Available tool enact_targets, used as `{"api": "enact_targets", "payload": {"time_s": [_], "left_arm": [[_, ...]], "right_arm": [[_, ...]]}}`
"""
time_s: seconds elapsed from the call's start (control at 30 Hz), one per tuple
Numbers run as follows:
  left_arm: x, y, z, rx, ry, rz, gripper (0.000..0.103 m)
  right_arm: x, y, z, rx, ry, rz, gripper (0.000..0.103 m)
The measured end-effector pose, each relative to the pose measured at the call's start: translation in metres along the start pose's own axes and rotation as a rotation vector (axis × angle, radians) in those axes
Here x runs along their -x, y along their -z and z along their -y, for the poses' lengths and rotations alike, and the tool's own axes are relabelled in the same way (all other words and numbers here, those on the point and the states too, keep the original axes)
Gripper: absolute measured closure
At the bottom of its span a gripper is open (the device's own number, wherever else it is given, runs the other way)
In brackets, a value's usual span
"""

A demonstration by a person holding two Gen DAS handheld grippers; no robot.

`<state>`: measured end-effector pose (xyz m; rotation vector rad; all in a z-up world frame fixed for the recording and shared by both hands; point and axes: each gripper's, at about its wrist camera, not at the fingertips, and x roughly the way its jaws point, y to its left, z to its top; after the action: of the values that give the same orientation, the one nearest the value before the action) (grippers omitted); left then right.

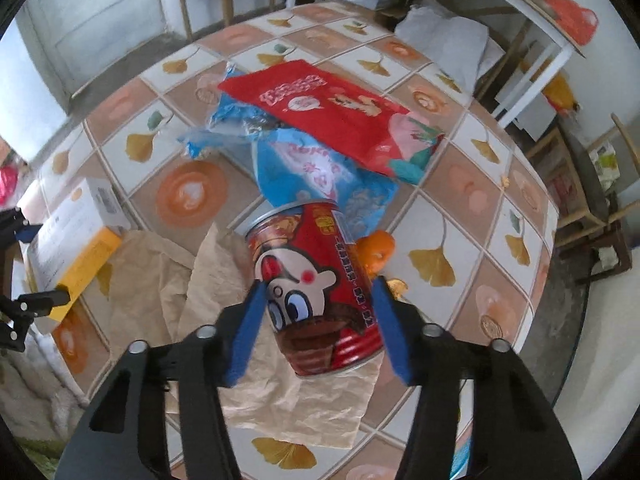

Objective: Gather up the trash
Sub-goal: 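Close the right tool on the red-brown can and lift it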

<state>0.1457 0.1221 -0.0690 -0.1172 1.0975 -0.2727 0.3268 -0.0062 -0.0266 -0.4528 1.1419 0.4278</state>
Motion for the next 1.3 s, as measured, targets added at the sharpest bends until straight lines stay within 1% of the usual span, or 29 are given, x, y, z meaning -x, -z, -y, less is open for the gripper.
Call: {"api": "enact_targets", "payload": {"time_s": [0.03,0.07,0.17,0.23,0.3,0.37,0.43,0.53,0.63,0.67,0.7,0.9,1.0,1.1,1.23,1.3], "left_arm": [[0.002,0.0,0.0,0.001,0.004,0.006,0.034],[0.003,0.001,0.001,0.003,0.008,0.011,0.034],[0.008,0.002,0.002,0.004,0.014,0.026,0.034],[0.009,0.002,0.003,0.002,0.016,0.03,0.034],[0.01,0.003,0.004,0.002,0.018,0.034,0.034],[0.01,0.004,0.005,0.001,0.02,0.033,0.034],[0.008,0.004,0.006,0.0,0.027,0.027,0.034],[0.006,0.005,0.008,-0.004,0.031,0.022,0.034],[0.005,0.004,0.009,-0.009,0.036,0.02,0.034],[0.005,0.004,0.009,-0.01,0.037,0.019,0.034],[0.004,0.003,0.009,-0.01,0.038,0.019,0.034],[0.001,0.002,0.008,-0.003,0.045,0.016,0.034],[-0.001,0.002,0.008,-0.001,0.05,0.012,0.034],[-0.001,0.002,0.008,0.001,0.053,0.013,0.034],[0.0,0.001,0.007,0.003,0.052,0.019,0.034],[0.001,0.001,0.007,0.006,0.053,0.024,0.034]], "right_arm": [[0.004,0.001,0.002,-0.013,-0.006,0.009,0.068],[0.007,0.001,0.005,-0.031,-0.014,0.014,0.073],[0.015,0.004,0.009,-0.052,-0.018,0.02,0.073],[0.013,0.007,0.007,-0.04,-0.003,-0.004,0.073],[0.012,0.008,0.003,-0.028,0.001,-0.011,0.069],[0.01,0.007,-0.001,-0.008,0.013,-0.016,0.054],[0.007,0.005,-0.006,0.019,0.032,-0.019,0.048],[-0.001,-0.004,-0.01,0.056,0.05,-0.042,0.045],[-0.015,-0.013,-0.011,0.073,0.034,-0.077,0.044],[-0.018,-0.015,-0.011,0.076,0.035,-0.086,0.041],[-0.023,-0.017,-0.011,0.08,0.031,-0.095,0.04],[-0.033,-0.024,-0.005,0.051,-0.005,-0.1,0.039],[-0.036,-0.023,-0.008,0.064,0.01,-0.105,0.037],[-0.044,-0.022,-0.013,0.083,0.045,-0.124,0.036],[-0.045,-0.021,-0.012,0.069,0.051,-0.116,0.037],[-0.041,-0.019,-0.013,0.071,0.071,-0.1,0.037]]}}
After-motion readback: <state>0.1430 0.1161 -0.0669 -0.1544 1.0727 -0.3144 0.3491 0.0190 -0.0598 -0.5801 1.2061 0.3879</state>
